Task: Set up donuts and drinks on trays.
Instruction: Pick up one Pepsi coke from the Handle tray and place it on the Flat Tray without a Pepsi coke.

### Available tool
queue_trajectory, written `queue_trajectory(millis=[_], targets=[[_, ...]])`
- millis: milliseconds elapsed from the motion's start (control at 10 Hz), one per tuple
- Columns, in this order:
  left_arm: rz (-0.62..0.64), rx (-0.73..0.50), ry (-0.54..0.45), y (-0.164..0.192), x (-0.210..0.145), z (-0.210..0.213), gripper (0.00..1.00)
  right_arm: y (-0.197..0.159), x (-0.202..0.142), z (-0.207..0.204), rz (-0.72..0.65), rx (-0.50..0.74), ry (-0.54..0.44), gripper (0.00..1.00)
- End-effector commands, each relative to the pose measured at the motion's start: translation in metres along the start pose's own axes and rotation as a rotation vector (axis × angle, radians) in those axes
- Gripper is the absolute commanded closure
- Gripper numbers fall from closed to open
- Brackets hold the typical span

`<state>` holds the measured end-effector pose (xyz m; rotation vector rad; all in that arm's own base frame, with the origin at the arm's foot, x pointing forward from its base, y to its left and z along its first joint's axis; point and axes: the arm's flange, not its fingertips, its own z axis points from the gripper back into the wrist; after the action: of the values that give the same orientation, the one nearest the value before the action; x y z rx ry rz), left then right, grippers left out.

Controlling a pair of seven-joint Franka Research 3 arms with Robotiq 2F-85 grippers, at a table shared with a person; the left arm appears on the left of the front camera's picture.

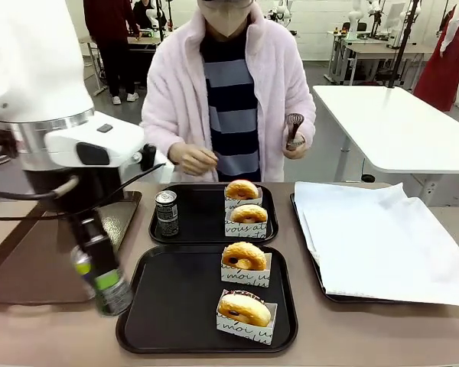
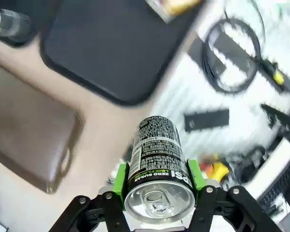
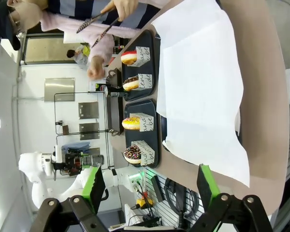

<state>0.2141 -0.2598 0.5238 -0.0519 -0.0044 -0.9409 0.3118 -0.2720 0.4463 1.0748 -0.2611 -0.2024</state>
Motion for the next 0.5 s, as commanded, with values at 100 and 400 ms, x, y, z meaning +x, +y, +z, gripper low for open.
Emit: queue_trajectory(millis=[100, 400], targets=[[0.154, 0.095, -0.070, 0.033, 0.077, -0.052, 0.42, 0.001, 0.000, 0.001, 0.008, 0.012, -0.005, 0.00], [0.218, 0.129, -0.040, 0.056, 0.117, -0.094, 0.42, 0.001, 0.000, 0.001, 0.008, 0.012, -0.005, 0.00]])
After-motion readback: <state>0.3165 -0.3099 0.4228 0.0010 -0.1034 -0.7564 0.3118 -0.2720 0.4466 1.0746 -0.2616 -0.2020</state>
